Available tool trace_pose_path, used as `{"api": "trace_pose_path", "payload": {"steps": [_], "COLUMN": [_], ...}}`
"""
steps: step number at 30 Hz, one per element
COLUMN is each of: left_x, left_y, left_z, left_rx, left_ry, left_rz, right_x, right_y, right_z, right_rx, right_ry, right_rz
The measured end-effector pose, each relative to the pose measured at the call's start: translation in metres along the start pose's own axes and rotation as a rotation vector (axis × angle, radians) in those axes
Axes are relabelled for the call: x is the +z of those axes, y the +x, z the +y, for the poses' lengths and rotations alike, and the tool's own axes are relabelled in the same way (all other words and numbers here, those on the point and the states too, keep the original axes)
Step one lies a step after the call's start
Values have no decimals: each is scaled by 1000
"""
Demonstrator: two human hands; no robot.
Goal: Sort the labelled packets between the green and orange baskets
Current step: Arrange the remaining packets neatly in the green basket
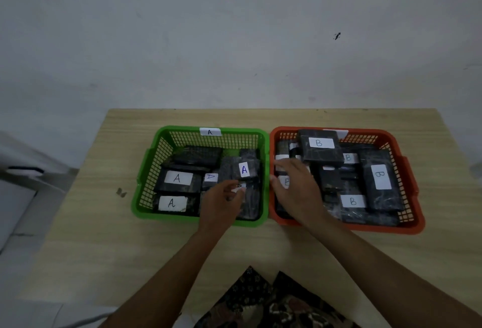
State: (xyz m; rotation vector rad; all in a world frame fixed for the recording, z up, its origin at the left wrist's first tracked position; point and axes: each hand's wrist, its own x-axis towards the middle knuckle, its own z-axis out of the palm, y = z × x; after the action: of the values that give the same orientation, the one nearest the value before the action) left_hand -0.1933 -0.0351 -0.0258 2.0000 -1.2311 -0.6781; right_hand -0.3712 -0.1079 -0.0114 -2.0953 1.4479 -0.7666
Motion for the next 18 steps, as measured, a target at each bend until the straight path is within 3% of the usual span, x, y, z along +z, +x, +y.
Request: {"api": "trace_pose_path", "payload": {"steps": [4, 7, 10, 12, 18], "left_x": [-23, -37, -45, -49, -55], "left_y": [18, 32, 52, 69, 128], "left_z": [-15, -26, -34, -40, -47], "left_rx": [-6, 37, 91, 146, 323], "left_ry": [45, 88, 91, 92, 272], "left_rz": [28, 32, 1, -11, -99], "right_x": [25, 42, 48, 50, 57], "right_y": [27, 46, 60, 66, 87], "right_z": [-26, -38, -45, -46, -42], "right_rx": [-176, -182, -110, -73, -21], "right_ry": [-82, -198, -261, -235, -115], "right_rz": [-264, -452, -533, -522, -266]}}
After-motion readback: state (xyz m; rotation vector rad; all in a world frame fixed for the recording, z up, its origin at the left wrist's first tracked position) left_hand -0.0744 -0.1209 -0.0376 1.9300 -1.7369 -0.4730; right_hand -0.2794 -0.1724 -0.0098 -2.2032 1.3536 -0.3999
